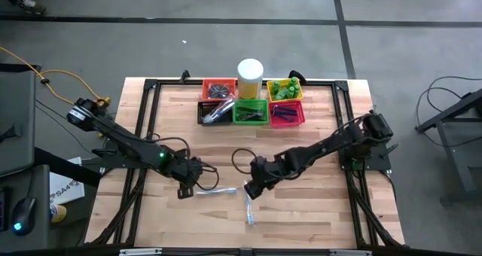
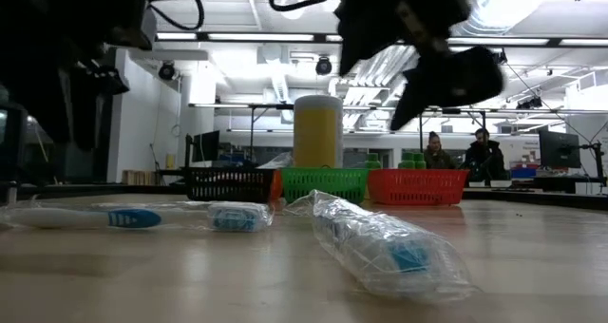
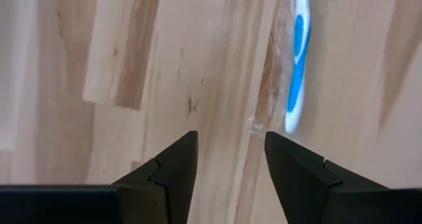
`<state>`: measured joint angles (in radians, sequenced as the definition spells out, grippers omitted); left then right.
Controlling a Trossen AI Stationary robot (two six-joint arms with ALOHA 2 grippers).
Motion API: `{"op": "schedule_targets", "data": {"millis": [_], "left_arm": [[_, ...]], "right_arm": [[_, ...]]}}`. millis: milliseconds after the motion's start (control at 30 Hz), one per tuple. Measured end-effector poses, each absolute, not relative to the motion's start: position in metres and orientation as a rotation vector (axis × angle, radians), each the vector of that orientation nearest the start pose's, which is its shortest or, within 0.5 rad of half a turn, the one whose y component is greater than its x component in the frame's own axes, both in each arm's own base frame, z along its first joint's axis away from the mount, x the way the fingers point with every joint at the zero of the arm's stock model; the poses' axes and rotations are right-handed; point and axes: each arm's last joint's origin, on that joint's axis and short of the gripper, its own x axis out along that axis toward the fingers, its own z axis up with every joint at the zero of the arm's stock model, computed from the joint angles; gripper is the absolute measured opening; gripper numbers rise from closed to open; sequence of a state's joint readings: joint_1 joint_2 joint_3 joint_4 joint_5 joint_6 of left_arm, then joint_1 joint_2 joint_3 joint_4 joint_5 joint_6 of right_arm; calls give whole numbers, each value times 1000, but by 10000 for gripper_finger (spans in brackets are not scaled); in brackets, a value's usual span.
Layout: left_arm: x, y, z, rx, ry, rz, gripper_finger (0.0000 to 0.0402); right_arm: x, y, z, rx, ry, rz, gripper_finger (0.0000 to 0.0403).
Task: Pick & Place Travel size toiletries
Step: Put the blue toothbrush into the black bin
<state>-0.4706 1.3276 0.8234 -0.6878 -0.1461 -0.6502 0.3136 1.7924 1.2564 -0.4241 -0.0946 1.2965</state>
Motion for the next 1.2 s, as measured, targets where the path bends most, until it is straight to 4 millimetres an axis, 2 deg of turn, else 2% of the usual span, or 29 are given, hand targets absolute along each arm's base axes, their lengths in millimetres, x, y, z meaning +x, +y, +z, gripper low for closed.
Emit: {"op": "schedule_targets", "data": {"millis": [267,433,533,733,867,967,1067,1200], "left_arm": [[211,-100,214,-138,1090,68,175],[216,-97,219,-168,1022,65,175],[217,-95,223,-183,991,65,175],[210,-92,231,-182,970,73,175],[208,-90,237,-195,940,67,175],[207,-90,239,-199,921,68,175],[207,-89,241,-200,908,75,175],[207,-89,240,-202,911,80,175]], "right_arm": [[350,131,206,1096,1019,-416,270],[358,135,204,969,931,-355,270],[364,136,208,882,872,-247,270],[373,138,215,568,758,-68,259],[374,138,211,315,759,10,197],[376,140,199,210,798,91,119],[382,144,183,185,839,203,30],[383,151,160,166,898,233,5]]}}
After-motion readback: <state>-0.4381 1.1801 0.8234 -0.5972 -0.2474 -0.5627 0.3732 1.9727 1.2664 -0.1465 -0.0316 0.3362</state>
